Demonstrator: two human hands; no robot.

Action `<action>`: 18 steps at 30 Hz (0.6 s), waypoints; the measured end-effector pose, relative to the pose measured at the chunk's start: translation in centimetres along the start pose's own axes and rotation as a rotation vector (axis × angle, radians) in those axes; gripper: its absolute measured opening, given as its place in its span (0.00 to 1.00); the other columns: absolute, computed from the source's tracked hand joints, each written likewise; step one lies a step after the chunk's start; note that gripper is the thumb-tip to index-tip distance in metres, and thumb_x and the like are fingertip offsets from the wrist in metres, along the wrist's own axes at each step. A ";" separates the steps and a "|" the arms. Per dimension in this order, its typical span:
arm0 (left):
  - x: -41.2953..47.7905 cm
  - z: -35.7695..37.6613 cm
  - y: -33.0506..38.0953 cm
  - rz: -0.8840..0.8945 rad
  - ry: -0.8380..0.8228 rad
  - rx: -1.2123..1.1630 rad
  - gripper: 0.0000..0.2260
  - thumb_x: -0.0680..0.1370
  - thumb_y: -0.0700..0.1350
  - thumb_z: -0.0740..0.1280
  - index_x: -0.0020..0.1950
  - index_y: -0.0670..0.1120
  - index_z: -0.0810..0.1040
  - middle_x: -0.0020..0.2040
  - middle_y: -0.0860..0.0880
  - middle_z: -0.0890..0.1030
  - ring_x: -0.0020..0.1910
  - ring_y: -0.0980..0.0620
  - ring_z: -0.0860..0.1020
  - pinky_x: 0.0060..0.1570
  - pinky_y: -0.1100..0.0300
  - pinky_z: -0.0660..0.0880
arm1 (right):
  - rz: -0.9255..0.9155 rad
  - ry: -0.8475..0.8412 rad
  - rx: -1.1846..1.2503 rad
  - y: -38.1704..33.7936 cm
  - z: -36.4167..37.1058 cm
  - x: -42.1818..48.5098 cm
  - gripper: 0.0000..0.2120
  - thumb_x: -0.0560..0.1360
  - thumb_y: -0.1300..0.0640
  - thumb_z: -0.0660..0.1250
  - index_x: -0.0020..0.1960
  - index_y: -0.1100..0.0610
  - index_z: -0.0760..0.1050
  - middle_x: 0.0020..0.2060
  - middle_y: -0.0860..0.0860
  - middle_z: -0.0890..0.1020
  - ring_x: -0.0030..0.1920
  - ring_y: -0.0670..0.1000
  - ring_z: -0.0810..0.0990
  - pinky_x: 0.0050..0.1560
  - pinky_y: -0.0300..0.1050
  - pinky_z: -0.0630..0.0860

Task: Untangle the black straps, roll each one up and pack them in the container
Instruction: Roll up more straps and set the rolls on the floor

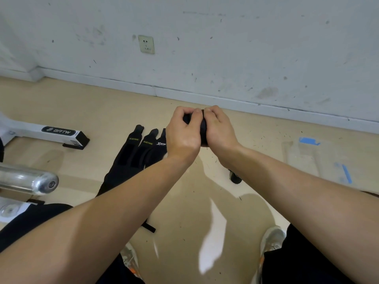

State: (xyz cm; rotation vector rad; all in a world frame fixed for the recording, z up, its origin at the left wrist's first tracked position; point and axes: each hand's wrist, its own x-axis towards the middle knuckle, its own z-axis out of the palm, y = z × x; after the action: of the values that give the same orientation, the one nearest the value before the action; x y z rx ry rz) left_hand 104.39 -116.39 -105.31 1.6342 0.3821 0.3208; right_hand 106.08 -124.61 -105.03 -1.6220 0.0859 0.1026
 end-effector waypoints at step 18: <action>0.7 -1.7 -0.4 -0.038 0.003 0.138 0.06 0.79 0.45 0.65 0.48 0.52 0.82 0.43 0.57 0.83 0.48 0.52 0.82 0.53 0.44 0.81 | 0.120 0.023 -0.127 0.1 1.6 -0.6 0.09 0.80 0.54 0.58 0.48 0.56 0.74 0.45 0.54 0.83 0.36 0.56 0.83 0.35 0.58 0.85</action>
State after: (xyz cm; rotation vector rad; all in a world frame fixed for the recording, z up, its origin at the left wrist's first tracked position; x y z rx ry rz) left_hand 104.32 -114.53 -105.60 1.7594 0.4450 0.2729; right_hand 105.49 -123.01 -105.15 -1.7447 0.1979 0.1853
